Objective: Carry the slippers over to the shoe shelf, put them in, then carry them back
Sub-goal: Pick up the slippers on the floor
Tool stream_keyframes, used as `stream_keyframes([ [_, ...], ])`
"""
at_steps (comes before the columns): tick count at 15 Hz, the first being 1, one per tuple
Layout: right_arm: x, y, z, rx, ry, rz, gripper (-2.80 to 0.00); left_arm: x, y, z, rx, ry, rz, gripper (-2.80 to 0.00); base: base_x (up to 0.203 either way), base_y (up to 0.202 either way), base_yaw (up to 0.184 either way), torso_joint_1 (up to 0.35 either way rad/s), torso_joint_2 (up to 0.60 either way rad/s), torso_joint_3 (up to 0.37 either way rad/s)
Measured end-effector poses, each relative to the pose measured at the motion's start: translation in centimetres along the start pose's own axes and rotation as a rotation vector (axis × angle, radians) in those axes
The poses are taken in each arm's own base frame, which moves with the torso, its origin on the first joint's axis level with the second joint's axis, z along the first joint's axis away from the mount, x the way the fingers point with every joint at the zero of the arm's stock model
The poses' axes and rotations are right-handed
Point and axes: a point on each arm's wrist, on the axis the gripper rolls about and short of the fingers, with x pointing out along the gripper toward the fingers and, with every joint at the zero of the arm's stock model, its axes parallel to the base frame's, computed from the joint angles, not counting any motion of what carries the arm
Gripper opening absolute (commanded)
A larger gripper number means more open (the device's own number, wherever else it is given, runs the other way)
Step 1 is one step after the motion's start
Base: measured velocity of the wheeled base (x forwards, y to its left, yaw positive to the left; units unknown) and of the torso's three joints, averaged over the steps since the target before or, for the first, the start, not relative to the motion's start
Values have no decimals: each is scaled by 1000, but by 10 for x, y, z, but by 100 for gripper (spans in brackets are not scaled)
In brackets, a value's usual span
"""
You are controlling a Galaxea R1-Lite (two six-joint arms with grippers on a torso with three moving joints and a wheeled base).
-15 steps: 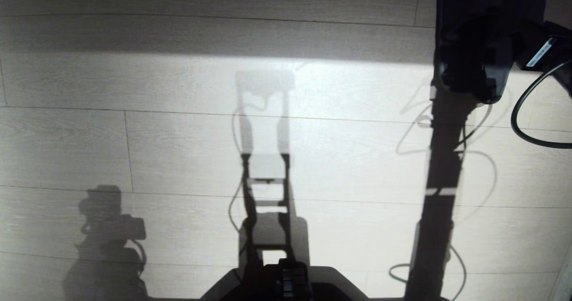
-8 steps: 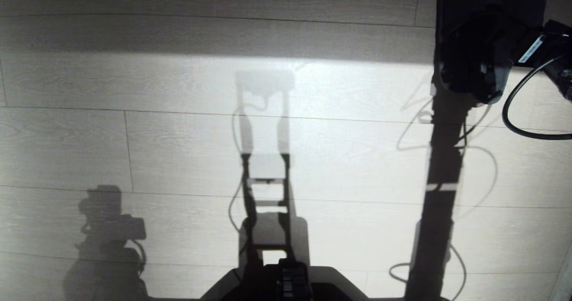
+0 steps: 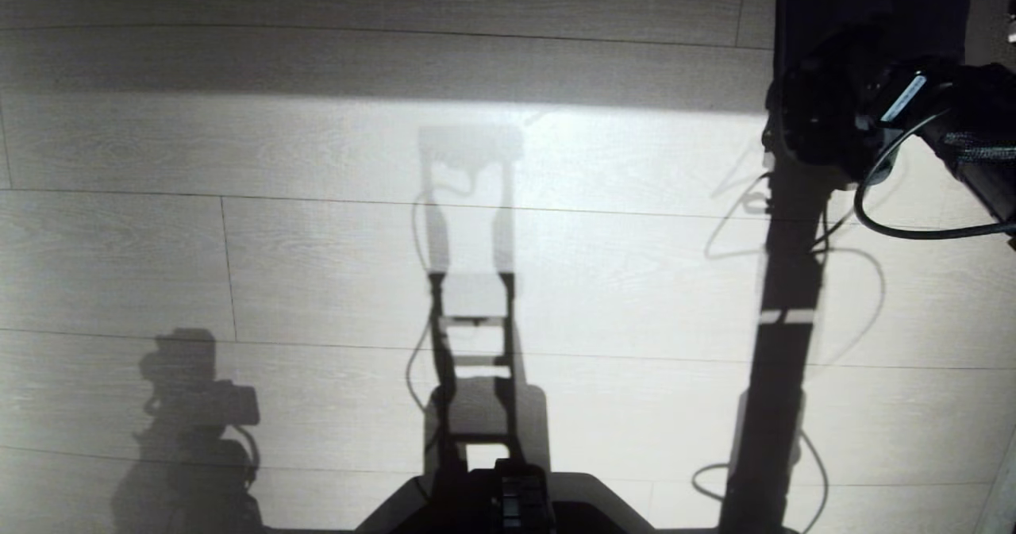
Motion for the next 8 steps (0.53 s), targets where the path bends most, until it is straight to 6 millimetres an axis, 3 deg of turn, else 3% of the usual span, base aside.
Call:
stream_keyframes([
  [8,13,0,-24,0,28,-3,0,0,0,0,0,0,0,-280,0,0,0,0,0,0],
])
